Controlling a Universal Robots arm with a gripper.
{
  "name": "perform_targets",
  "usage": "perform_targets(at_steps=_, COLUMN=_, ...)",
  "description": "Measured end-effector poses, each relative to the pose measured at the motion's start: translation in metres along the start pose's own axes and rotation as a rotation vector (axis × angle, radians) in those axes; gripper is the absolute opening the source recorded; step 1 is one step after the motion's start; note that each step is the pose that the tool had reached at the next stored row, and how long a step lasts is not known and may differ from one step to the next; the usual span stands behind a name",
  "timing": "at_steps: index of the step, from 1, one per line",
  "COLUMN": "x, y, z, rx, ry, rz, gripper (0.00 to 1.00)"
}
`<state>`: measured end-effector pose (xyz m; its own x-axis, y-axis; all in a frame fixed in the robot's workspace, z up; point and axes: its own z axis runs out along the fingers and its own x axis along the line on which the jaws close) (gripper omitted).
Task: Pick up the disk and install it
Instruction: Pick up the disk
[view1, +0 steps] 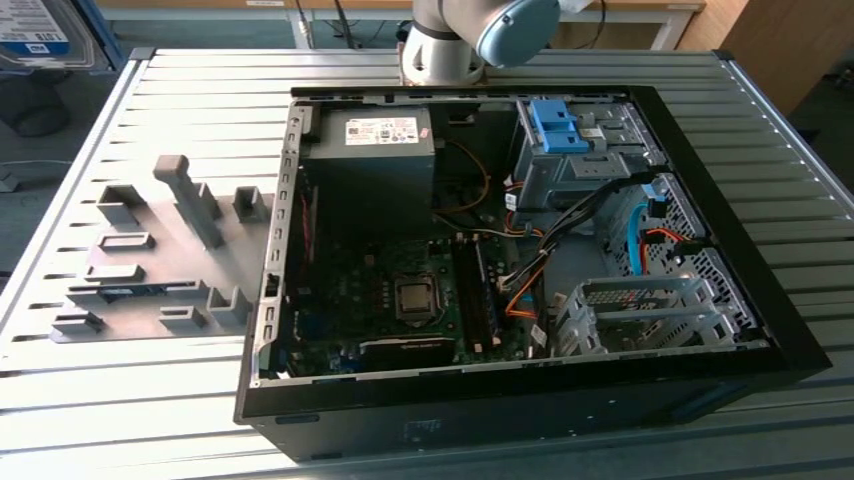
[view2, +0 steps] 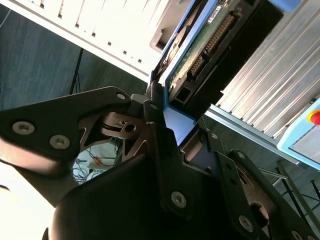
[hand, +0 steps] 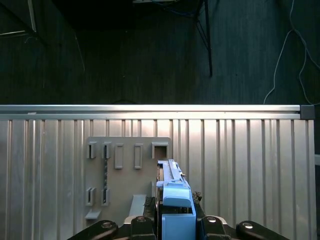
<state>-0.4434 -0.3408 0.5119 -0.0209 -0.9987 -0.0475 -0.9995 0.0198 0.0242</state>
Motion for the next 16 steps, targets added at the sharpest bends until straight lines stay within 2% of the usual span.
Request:
perform_targets(at_steps=10, x=-0.0001, y=-0.0001, z=-0.0016, rx=0.0, ry=-0.0001, rz=0.0, gripper=0.36)
perform_targets(at_steps=16, x=-0.0002, y=-0.0027, z=-0.0017, rx=0.0, ry=0.0, rz=0.0, gripper=0.36)
